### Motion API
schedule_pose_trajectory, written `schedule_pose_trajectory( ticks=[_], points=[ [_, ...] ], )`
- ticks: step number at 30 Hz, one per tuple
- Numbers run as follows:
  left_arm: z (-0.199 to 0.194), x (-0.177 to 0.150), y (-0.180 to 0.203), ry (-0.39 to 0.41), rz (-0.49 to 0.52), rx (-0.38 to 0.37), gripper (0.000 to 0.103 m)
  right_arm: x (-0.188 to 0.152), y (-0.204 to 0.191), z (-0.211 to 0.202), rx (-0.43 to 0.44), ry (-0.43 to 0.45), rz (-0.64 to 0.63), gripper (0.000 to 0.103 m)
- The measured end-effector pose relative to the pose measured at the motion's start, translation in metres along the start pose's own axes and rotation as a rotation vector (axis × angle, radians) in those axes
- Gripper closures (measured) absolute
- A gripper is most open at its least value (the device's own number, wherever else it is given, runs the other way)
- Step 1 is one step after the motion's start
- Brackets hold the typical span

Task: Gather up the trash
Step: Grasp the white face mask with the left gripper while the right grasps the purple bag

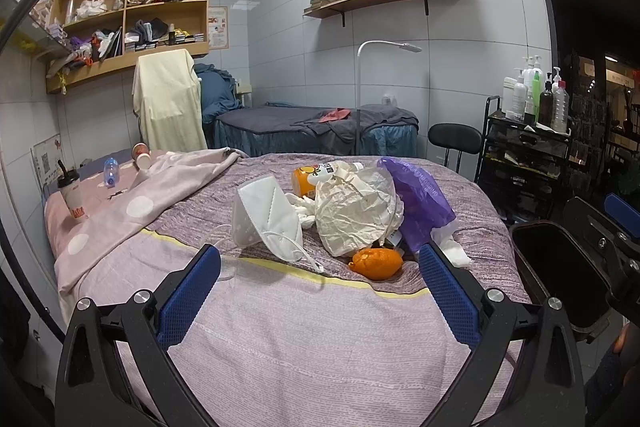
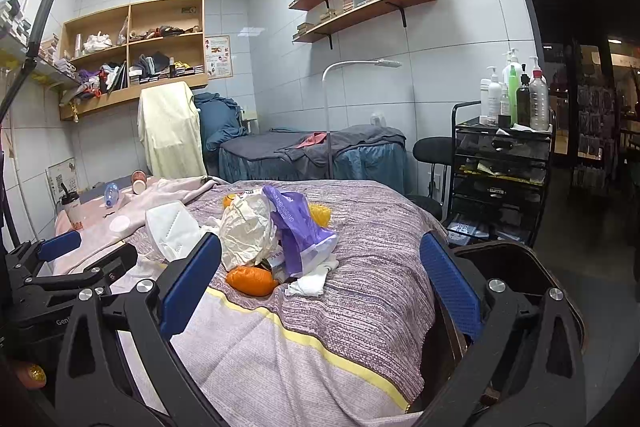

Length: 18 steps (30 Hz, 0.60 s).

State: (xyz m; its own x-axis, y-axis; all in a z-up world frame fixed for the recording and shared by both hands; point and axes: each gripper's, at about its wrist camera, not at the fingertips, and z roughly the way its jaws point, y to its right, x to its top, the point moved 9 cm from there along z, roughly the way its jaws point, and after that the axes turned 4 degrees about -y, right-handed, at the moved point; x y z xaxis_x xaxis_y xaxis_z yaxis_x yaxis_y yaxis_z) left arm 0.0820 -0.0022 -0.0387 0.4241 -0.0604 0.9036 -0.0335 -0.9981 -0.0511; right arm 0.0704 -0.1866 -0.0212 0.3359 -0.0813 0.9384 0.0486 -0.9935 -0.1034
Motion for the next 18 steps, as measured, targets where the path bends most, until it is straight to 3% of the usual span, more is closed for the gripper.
schedule_pose_trajectory(
  ticks=[5, 12, 18],
  points=[
    [0.011, -0.01, -0.002, -0.041, 0.011, -0.006, 0.006, -0.007, 0.001, 0.011, 0.006, -0.048, -0.005, 0.005],
    [0.044, -0.044, -0.016, -0.207, -0.009, -0.05, 0.006, -0.036, -0.002, 0.061, 0.082, -0.276, -0.023, 0.005],
    [0.06, -0.044, -0.031, -0.261, -0.019, -0.076, 0.006, -0.045, -0.006, 0.105, 0.162, -0.409, 0.018, 0.005]
  ],
)
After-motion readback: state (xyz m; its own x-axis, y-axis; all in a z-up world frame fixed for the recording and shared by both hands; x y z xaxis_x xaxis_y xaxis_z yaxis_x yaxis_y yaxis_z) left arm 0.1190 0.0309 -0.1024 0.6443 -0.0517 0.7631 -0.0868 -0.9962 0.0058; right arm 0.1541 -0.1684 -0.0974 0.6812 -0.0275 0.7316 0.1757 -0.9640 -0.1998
